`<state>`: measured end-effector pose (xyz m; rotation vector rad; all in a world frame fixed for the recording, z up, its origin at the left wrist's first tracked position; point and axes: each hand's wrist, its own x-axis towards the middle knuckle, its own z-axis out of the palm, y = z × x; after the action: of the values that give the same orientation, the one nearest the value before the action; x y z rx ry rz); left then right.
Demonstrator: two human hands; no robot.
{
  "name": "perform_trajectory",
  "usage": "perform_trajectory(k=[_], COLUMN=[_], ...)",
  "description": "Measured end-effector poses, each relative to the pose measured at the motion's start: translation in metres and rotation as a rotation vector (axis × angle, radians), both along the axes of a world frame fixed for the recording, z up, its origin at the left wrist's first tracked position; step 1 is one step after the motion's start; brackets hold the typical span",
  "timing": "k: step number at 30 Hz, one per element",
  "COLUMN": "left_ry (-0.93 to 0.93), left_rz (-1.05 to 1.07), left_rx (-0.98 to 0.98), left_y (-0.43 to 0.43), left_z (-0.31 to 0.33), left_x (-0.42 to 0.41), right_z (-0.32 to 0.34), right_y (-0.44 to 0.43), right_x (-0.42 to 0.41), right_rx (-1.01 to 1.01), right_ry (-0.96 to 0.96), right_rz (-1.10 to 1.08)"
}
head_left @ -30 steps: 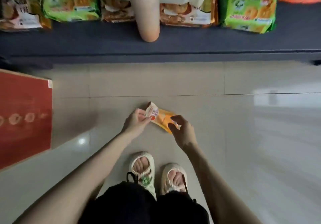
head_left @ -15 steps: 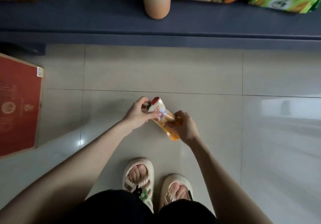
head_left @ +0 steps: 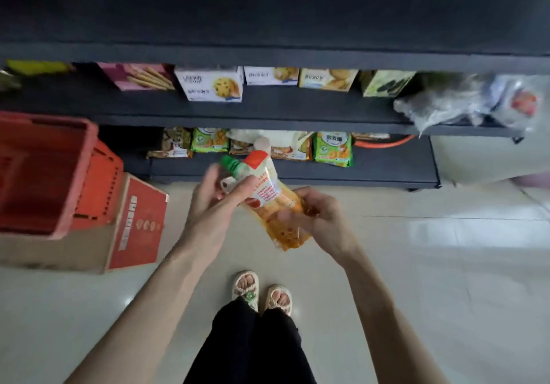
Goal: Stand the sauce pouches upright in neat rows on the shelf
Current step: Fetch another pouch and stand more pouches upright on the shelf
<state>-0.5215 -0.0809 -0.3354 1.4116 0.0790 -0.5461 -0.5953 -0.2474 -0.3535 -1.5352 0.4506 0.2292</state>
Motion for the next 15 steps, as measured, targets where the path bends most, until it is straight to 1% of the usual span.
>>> perform_trajectory(k=[2,4,7,9,11,15], left_ry=[-0.131,-0.239,-0.342,-0.378,-0.394,-0.394], left_rz=[0.081,0.132,0.170,0.144,0.097,-0.058], left_rx=[-0.017,-0.019,-0.065,-0.113,-0.219,-0.415], left_y=[0.006,0.011,0.018,0.024,0.029,0.039], left_z=[0.084,0.154,0.235,0.278,0.313,0.363], left_x=[0.009,0.020,0.041,0.061,0.087,0.150], right_z=[0.081,0.149,0.229,0.269,0.301,0.343], right_y=[0.004,0.010,0.017,0.020,0.024,0.032], right_x=[0.010,0.024,0.052,0.073,0.099,0.161], right_rx=[-0.024,-0.045,-0.045,-0.020,-0.001,0.003], right_ry=[-0.068,-0.136,-0.252,-0.317,-0.379,-0.475], right_rz=[0.027,0.040,0.038,0.045,0.059,0.078])
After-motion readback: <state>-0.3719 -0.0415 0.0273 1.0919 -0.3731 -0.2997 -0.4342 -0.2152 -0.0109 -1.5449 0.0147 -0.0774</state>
